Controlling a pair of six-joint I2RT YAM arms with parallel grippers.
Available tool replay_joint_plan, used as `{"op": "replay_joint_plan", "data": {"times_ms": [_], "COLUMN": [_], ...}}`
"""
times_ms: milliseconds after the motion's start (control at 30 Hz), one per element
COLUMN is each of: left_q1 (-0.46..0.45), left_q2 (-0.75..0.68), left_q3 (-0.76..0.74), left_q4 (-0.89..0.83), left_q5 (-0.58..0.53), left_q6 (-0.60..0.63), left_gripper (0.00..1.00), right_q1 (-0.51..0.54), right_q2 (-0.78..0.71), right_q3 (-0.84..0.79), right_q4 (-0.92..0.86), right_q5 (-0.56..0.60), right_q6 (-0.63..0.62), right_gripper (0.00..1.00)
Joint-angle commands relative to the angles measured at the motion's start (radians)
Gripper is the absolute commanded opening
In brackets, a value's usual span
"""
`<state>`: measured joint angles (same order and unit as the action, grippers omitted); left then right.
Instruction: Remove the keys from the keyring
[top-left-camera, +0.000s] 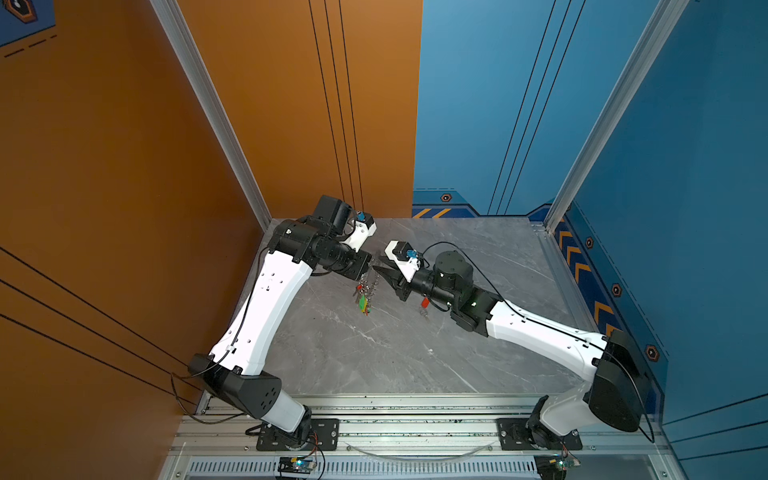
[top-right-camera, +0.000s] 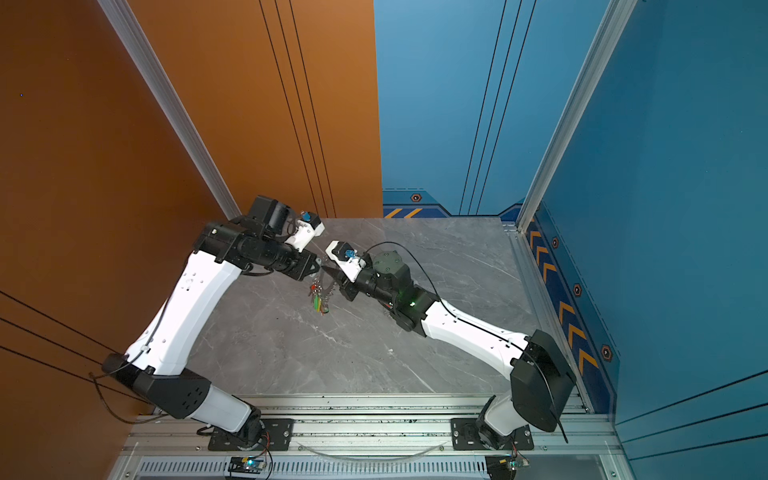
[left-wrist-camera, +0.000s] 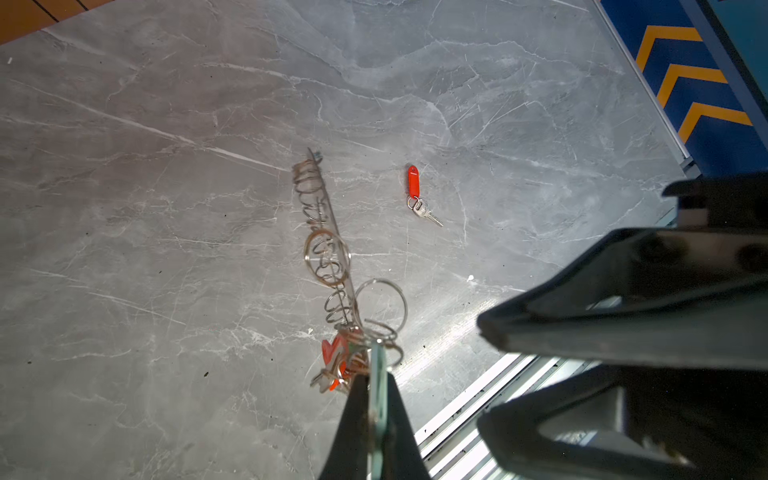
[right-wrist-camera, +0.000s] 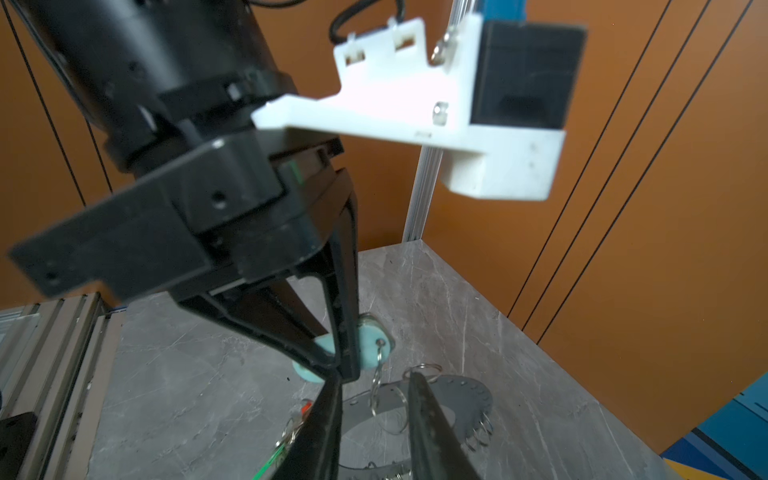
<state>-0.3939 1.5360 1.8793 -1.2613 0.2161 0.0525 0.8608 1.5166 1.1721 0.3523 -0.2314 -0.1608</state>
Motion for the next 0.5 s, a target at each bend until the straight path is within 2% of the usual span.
{"op": "replay_joint_plan", "data": {"times_ms": [0, 233, 467], "left_q1": [-0.005, -0.009, -0.018], "left_q2": [-0.019, -0.014, -0.011], "left_q3": [0.038, 0.042, 0.046], "left_q4": [-0.010, -0.014, -0.013], "left_q5": [-0.015, -0.012, -0.011], "left_q6": [0.021, 0.023, 0.026], "left_gripper": [0.00, 0.00, 0.00], "right_q1": [0.010, 0.022, 0.015], "right_q2": [0.028, 0.054, 0.082], "right_q3": [0.023, 0.024, 0.046], "right_q4": [-0.060, -0.048, -0.015], "right_q5": [-0.013, 0.058, 0.059], "right_q6": [-0.007, 0.010, 0.034], "right_gripper": [0.29, 0.31, 0.30]}}
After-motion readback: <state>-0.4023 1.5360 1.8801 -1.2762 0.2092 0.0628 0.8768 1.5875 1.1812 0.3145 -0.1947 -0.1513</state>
